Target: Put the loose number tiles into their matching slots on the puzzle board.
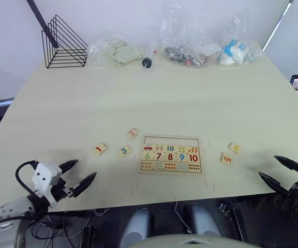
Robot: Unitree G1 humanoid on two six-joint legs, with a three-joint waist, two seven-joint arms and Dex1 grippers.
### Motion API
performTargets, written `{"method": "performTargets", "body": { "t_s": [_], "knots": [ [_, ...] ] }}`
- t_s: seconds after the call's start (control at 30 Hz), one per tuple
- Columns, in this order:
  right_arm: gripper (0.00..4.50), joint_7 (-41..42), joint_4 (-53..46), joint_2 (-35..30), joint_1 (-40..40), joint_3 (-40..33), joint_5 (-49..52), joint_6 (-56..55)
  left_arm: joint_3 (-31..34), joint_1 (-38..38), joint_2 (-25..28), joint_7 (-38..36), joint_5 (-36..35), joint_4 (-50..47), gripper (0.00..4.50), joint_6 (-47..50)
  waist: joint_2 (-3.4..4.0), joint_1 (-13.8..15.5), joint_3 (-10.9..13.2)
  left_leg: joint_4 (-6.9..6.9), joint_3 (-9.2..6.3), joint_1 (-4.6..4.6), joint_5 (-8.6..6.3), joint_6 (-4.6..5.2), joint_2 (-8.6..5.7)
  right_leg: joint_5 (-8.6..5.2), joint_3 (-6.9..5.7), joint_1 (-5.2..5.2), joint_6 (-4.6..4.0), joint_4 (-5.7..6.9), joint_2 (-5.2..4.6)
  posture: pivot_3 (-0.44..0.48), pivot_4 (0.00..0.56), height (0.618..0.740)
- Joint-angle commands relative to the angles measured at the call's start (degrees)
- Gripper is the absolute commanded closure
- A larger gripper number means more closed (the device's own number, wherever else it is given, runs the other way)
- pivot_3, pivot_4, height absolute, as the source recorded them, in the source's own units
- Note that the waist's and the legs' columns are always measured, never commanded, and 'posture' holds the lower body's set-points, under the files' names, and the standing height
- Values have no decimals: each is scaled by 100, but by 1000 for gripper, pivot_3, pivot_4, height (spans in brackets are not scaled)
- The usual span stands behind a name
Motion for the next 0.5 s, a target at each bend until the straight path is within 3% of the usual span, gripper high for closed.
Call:
{"method": "performTargets", "body": {
  "t_s": [0.03,0.5],
  "knots": [
    [0,86,73,-45,-20,-110,76,-185,67,-3,88,-49,-66,-50,39,-89,0,0,0,0,0,0,0,0,0,0,0,0,0,0,0,0,150,740],
    [0,252,477,8,-134,0,66,-502,91,-131,94,-122,-149,-5,39,-69,2,1,1,0,0,0,0,0,-1,0,0,0,-1,0,0,0,150,740]
  ]
}}
